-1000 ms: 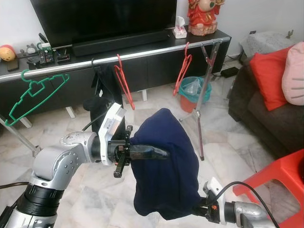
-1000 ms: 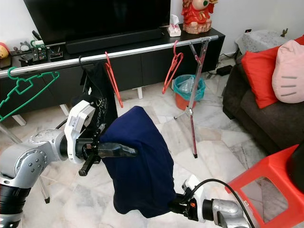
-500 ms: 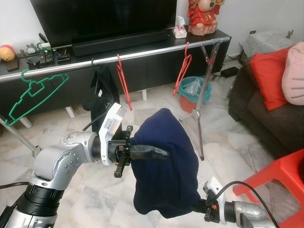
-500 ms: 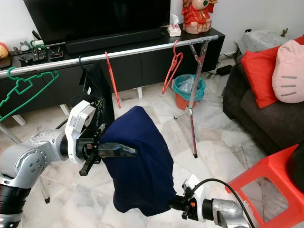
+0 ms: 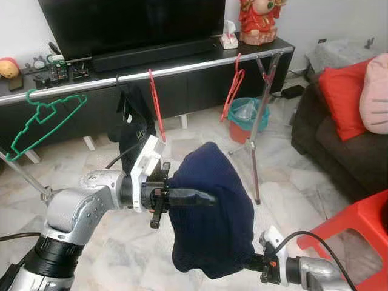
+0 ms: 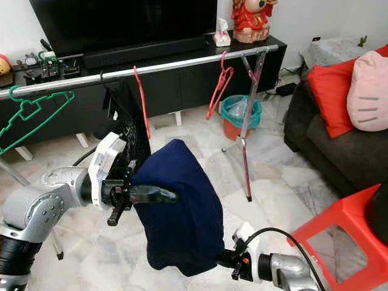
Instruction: Hang hanger
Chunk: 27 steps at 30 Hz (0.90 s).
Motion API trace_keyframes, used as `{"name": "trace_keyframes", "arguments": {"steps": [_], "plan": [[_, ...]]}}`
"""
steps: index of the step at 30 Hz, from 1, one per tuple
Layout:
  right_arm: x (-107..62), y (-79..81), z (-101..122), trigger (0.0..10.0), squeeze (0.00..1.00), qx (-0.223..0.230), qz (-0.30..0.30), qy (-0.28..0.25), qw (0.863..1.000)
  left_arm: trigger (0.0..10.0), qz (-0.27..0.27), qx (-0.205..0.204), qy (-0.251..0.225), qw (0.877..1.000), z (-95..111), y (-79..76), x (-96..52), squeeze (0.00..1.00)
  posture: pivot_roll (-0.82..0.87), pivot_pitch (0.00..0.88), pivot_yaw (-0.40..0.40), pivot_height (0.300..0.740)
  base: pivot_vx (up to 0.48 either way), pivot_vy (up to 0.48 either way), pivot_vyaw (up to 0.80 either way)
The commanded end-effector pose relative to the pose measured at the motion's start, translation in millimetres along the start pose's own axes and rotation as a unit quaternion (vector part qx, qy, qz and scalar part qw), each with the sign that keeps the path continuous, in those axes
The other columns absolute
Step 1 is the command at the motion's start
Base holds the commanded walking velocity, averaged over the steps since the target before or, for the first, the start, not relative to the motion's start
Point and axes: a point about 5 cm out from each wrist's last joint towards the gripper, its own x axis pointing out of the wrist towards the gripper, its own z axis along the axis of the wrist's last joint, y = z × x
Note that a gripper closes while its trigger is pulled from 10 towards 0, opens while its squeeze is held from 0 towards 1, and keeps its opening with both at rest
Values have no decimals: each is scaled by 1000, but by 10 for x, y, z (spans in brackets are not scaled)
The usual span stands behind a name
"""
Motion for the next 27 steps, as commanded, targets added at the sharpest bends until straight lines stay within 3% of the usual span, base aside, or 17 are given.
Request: {"name": "trace_keyframes", "arguments": {"steps": [1, 10, 14, 17, 23, 24, 25, 27], "plan": [[18, 8, 25, 0, 0, -5, 0, -6, 1000, 10000, 21, -9, 9, 1000, -84, 40, -51, 1000, 19, 33, 50, 740, 0, 0, 0], [22, 17, 7, 0, 0, -3, 2, -3, 1000, 10000, 55, -39, 31, 997, -292, 103, -130, 1000, 17, 35, 49, 740, 0, 0, 0], [28, 26, -14, 0, 0, -1, 4, 1, 1000, 10000, 87, -57, 70, 992, -534, 156, -213, 1000, 18, 35, 48, 740, 0, 0, 0], [32, 32, -20, 0, 0, -2, 5, 2, 1000, 10000, 114, -65, 110, 985, -704, 197, -275, 1000, 17, 35, 48, 740, 0, 0, 0], [31, 21, 30, 0, 0, 16, -9, -39, 999, 10000, 170, -77, 121, 975, -867, 277, -355, 1000, 15, 38, 46, 740, 0, 0, 0], [26, 14, 50, 0, 0, 20, -14, -50, 998, 10000, 186, -74, 127, 971, -898, 302, -372, 1000, 15, 39, 45, 740, 0, 0, 0], [11, -16, 98, 0, 0, 34, -36, -81, 995, 10000, 235, -55, 149, 959, -979, 384, -409, 1000, 15, 39, 44, 740, 0, 0, 0], [7, -26, 109, 0, 0, 37, -44, -89, 994, 10000, 248, -47, 155, 955, -1001, 409, -419, 1000, 15, 39, 44, 740, 0, 0, 0]]}}
